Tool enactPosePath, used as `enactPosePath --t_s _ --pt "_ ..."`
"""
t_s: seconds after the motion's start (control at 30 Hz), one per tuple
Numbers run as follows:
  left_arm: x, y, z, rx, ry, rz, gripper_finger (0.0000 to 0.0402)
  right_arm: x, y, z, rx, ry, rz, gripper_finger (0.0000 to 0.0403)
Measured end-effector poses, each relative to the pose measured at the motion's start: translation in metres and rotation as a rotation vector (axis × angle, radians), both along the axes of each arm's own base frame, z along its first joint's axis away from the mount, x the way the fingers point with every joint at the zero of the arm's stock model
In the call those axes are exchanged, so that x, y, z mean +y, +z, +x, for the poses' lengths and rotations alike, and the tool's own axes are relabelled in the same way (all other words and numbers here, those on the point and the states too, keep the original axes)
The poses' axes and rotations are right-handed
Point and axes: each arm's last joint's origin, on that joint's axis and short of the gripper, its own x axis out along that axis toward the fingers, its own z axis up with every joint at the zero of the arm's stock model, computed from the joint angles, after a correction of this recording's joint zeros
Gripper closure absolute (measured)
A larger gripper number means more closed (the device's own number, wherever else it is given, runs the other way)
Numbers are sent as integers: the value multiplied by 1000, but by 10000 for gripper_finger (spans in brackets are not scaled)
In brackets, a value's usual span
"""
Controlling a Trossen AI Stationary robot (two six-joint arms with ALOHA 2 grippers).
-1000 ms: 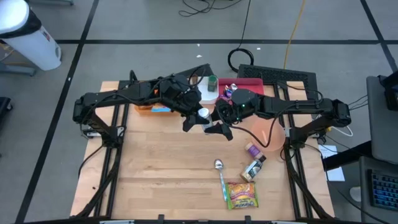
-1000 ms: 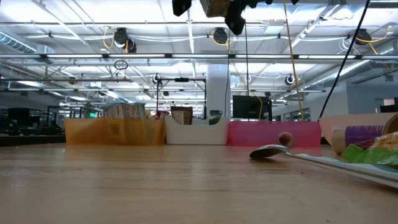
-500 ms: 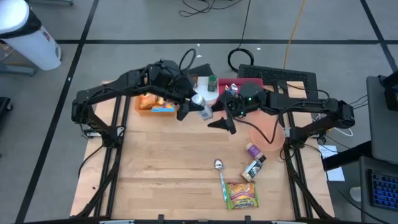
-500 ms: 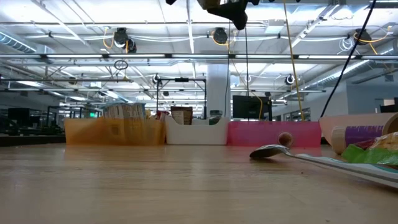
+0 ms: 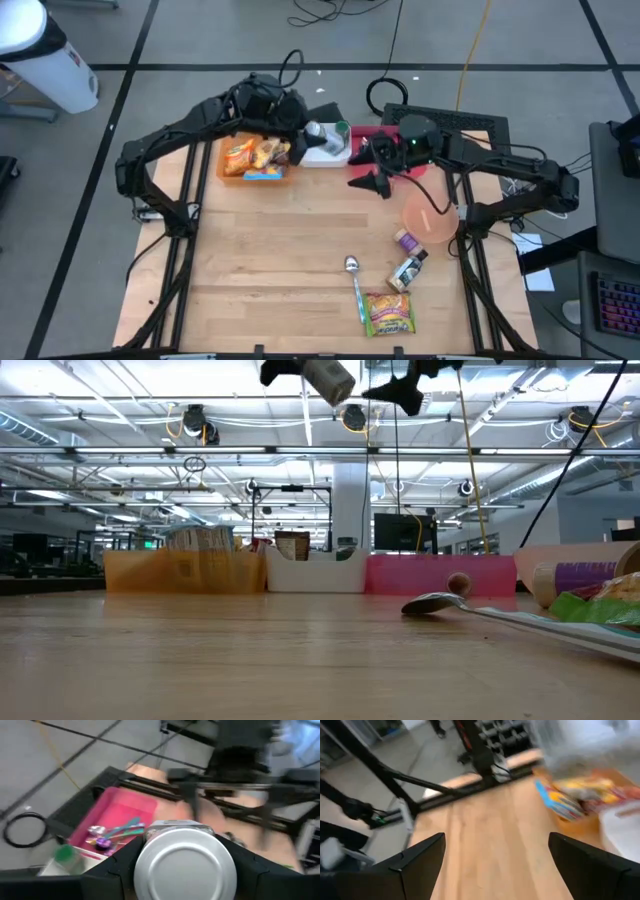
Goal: Pick & Place Food Item
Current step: Put the white seasoning bottle into the white bin
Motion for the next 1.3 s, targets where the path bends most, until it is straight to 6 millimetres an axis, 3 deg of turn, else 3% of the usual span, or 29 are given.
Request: enactPosePath --t_s 0.33,0.73,0.87,1.3 --pt "20 -16 1 101 72 2 195 -9 -10 -6 92 3 -92 55" --pt "64 -74 37 269 251 -44 195 -10 -20 -11 214 -45 -182 55" --pt "78 -87 40 307 309 -36 195 -10 -26 -14 263 -44 -219 55" --pt "104 -138 52 496 486 -70 196 -6 -86 -25 257 -101 -99 55"
